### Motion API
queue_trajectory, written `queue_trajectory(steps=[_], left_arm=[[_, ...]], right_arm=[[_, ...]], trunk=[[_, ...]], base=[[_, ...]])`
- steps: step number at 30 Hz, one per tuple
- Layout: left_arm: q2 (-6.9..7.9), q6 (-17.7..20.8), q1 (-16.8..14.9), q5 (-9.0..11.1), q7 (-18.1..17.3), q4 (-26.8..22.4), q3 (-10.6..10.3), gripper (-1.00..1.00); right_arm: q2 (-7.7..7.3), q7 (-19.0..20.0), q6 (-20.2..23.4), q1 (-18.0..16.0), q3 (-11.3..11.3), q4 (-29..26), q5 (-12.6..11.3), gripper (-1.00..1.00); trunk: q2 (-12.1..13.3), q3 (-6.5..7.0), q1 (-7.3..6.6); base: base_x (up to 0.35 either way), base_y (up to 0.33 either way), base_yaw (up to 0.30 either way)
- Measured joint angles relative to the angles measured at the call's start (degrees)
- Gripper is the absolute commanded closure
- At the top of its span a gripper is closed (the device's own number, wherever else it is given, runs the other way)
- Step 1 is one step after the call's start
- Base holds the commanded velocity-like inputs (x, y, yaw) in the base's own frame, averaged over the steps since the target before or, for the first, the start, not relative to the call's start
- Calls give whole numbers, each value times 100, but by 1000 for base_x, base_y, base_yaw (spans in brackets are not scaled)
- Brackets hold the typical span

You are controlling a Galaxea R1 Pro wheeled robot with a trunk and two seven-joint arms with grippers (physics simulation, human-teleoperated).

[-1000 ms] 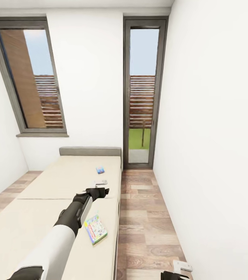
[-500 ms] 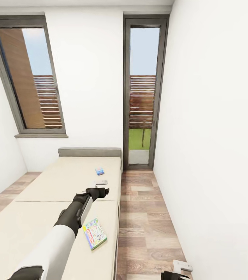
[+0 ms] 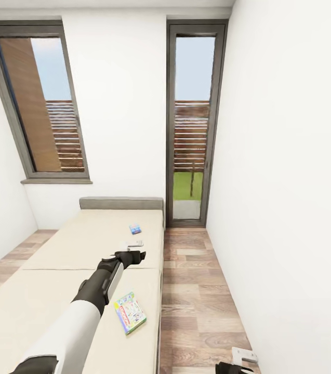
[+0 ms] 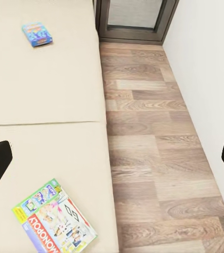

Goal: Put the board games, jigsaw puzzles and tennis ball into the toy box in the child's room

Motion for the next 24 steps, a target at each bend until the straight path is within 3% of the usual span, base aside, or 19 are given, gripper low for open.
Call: queue_trajectory(steps=[24], left_arm=[[1,-5,0,-9,-4,0,-2,-100]], right_arm=[[-1,-2,0,0,0,0,0,-100]], trunk=[[0,0,0]], base=[[96,22,0]])
